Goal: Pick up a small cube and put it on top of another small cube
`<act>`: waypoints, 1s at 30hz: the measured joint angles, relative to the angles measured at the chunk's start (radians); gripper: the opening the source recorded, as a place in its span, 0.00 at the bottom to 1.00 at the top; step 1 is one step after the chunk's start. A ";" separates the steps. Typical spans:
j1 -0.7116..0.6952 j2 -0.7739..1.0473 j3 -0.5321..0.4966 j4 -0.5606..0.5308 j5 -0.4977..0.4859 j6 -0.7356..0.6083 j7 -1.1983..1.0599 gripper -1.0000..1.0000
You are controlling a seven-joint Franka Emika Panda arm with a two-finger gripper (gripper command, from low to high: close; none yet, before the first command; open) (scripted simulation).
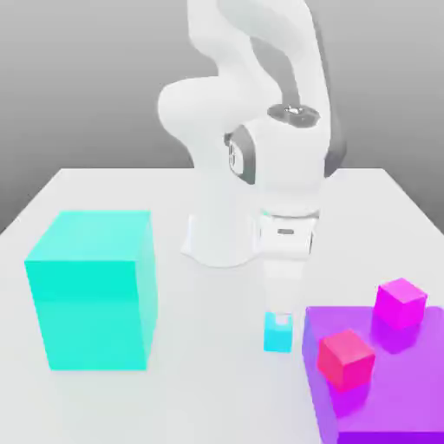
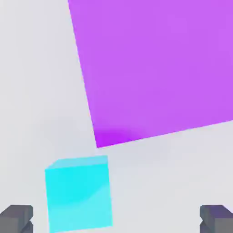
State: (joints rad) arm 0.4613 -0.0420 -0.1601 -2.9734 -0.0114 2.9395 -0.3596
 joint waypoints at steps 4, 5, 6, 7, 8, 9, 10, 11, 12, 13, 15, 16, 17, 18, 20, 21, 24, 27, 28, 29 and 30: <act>-0.009 0.093 0.041 0.017 0.113 0.072 -0.094 0.50; -0.032 0.116 0.067 0.022 0.135 0.090 -0.110 0.50; -0.051 0.139 0.092 0.027 0.158 0.109 -0.128 0.50; -0.072 0.161 0.116 0.031 0.173 0.128 -0.139 0.50; -0.090 0.184 0.137 0.035 0.184 0.147 -0.147 0.50; -0.106 0.207 0.154 0.039 0.189 0.166 -0.151 0.50; -0.118 0.230 0.168 0.042 0.192 0.185 -0.152 0.50; -0.127 0.252 0.178 0.045 0.194 0.204 -0.152 0.50; -0.133 0.275 0.186 0.047 0.194 0.223 -0.151 0.50; -0.136 0.292 0.190 0.048 0.195 0.238 -0.149 0.00; -0.136 0.292 0.190 0.048 0.195 0.237 -0.149 0.00; -0.136 0.292 0.190 0.048 0.195 0.237 -0.149 0.00; -0.136 0.292 0.190 0.048 0.194 0.236 -0.149 0.00; -0.136 0.292 0.190 0.048 0.194 0.235 -0.149 0.00; -0.138 0.294 0.192 0.049 0.193 0.237 -0.148 0.00; -0.137 0.280 0.189 0.047 0.192 0.225 -0.149 0.00; -0.120 0.219 0.167 0.040 0.184 0.174 -0.146 0.00; -0.083 0.151 0.121 0.029 0.155 0.118 -0.127 0.00; -0.077 0.128 0.109 0.024 0.131 0.099 -0.109 0.00; -0.075 0.105 0.101 0.019 0.108 0.081 -0.091 0.00; -0.077 0.083 0.095 0.014 0.083 0.063 -0.072 0.00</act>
State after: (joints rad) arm 0.3838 0.0406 -0.0649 -2.9593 0.0717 3.0024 -0.4319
